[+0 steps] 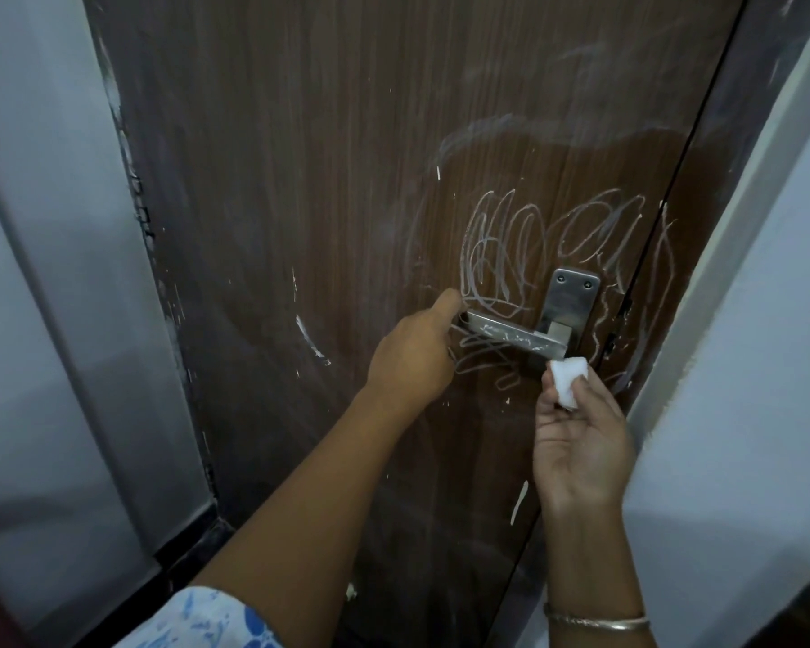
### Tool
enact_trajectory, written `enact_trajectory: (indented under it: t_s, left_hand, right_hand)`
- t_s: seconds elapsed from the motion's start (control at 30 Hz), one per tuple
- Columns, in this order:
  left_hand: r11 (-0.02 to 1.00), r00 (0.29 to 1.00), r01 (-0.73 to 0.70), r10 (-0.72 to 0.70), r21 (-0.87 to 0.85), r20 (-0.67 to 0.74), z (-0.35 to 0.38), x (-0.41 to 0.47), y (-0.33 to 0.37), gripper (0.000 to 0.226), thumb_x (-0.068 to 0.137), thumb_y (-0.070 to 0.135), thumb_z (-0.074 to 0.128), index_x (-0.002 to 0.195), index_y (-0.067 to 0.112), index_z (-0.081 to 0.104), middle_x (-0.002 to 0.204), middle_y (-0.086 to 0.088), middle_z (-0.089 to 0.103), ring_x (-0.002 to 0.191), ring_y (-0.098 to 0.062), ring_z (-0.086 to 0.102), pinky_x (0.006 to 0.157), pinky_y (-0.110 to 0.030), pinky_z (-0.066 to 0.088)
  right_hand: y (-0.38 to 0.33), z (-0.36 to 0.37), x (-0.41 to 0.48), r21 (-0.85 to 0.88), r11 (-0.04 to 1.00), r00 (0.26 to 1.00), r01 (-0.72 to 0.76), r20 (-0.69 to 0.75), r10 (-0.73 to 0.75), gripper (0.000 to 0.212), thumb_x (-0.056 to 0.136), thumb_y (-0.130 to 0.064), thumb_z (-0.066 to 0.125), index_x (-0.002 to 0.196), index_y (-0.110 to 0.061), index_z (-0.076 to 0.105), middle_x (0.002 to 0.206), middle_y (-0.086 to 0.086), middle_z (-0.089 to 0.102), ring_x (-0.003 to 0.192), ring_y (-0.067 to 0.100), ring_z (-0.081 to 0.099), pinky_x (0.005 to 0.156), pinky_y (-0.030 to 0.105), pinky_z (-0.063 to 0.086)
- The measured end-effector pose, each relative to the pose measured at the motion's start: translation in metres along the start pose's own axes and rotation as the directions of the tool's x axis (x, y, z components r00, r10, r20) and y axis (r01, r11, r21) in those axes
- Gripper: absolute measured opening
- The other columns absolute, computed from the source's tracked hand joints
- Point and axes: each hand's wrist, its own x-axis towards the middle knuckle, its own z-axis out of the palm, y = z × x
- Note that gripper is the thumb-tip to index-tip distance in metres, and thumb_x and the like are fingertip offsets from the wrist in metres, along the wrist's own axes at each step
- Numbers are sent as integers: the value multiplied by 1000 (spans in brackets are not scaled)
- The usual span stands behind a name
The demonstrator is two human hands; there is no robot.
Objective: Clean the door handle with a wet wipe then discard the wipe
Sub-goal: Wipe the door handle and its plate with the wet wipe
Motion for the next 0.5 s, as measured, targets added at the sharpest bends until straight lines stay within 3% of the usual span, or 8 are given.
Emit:
enact_trajectory:
  t_s: [0.07,0.13,0.2,0.27,0.33,0.43,0.5]
  left_hand:
    - [1000,1000,-7,7,-5,-12,1,0,-1,28,80,0,44,99,21,42,71,5,53,65,-21,55,57,-39,48]
    - [999,1000,-1,1,-33,-11,2,1,-3,30,79,1,43,96,25,41,68,7,52,62,-16,53,56,-37,47]
    - [993,999,32,-32,-117,1,4,3,-7,35,77,1,44,99,28,44,65,9,52,62,-7,52,57,-35,46]
    - [977,996,88,-87,-195,16,6,6,-11,44,74,-5,45,101,30,49,66,9,54,63,-4,54,62,-32,47]
    - [961,991,136,-131,-242,36,5,10,-13,49,71,-10,45,95,32,50,66,9,55,59,-2,51,59,-26,45]
    - [933,985,173,-155,-315,82,0,17,-14,42,72,-12,52,93,24,58,71,5,59,62,-7,54,59,-20,41]
    - [923,984,174,-147,-344,102,-5,19,-15,37,75,-11,54,98,16,63,84,-3,65,77,-19,63,68,-27,48]
  right_hand:
    - [6,0,-4,-142,980,986,140,-66,-150,19,88,2,54,101,-8,63,103,12,64,82,18,67,61,18,53]
    - [15,1,-10,-351,887,934,301,-81,-349,19,86,0,59,98,-14,62,97,1,66,86,14,67,60,18,54]
    - [24,3,-17,-479,735,853,480,60,-518,25,84,-1,63,93,-24,60,92,-9,66,86,8,68,62,18,55]
    - [35,7,-23,-531,604,792,594,255,-555,31,83,-3,64,90,-33,61,89,-12,67,85,8,68,65,22,56]
    - [48,16,-23,-572,570,802,590,331,-498,29,83,-5,65,89,-33,62,90,-8,69,86,12,68,69,30,56]
    - [71,35,-19,-585,680,891,442,200,-408,25,79,-6,70,85,-27,57,83,1,71,77,13,69,70,35,56]
    - [82,47,-16,-582,716,913,386,129,-388,25,76,-9,74,81,-23,55,75,-2,69,67,6,67,64,28,55]
